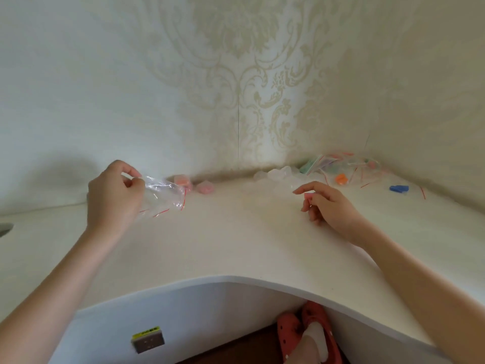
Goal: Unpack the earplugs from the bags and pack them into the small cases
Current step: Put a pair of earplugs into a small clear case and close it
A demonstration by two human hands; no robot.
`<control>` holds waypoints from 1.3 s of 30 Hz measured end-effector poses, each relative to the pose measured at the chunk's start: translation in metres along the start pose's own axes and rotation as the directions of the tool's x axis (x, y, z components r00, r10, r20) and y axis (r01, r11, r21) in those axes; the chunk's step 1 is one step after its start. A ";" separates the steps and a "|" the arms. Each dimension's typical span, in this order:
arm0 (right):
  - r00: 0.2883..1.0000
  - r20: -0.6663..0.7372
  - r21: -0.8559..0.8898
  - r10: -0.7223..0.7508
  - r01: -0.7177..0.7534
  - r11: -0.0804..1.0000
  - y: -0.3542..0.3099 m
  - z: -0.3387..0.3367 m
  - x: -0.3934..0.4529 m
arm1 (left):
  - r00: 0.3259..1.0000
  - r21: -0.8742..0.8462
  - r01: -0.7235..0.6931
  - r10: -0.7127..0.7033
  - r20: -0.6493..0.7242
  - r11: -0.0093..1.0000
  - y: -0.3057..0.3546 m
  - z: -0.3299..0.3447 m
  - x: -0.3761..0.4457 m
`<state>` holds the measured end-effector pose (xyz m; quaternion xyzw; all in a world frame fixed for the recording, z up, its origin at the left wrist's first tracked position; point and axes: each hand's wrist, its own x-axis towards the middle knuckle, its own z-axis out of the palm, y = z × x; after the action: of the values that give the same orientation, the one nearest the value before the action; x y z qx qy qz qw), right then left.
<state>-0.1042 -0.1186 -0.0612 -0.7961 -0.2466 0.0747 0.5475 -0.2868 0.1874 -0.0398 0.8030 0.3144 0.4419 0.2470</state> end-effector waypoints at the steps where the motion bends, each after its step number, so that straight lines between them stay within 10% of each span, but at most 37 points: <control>1: 1.000 0.001 -0.018 0.012 -0.012 1.000 -0.001 0.001 0.000 | 1.000 0.055 0.013 -0.014 0.022 0.998 -0.012 -0.004 0.003; 13: 0.981 -0.050 -0.007 0.185 -0.185 0.983 -0.014 0.010 0.009 | 0.954 0.328 -0.276 0.298 -0.017 0.903 -0.006 0.016 -0.003; 19: 0.987 -0.161 -0.228 -0.006 -0.031 0.973 -0.007 0.012 0.023 | 0.693 0.072 -0.713 0.685 0.227 0.697 0.073 0.081 -0.032; 24: 0.967 -0.232 -0.198 -0.110 0.064 0.978 0.009 0.007 0.027 | 0.513 -0.080 -0.778 0.704 0.491 0.623 0.120 0.155 -0.058; 39: 0.953 -0.231 -0.350 -0.197 0.108 0.931 0.020 0.002 0.033 | 0.690 -0.225 -0.436 0.484 0.538 0.871 0.119 0.190 -0.058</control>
<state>-0.0697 -0.1069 -0.0746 -0.8581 -0.2428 -0.1169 0.4370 -0.1127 0.0415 -0.0841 0.9407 -0.0049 0.2361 0.2435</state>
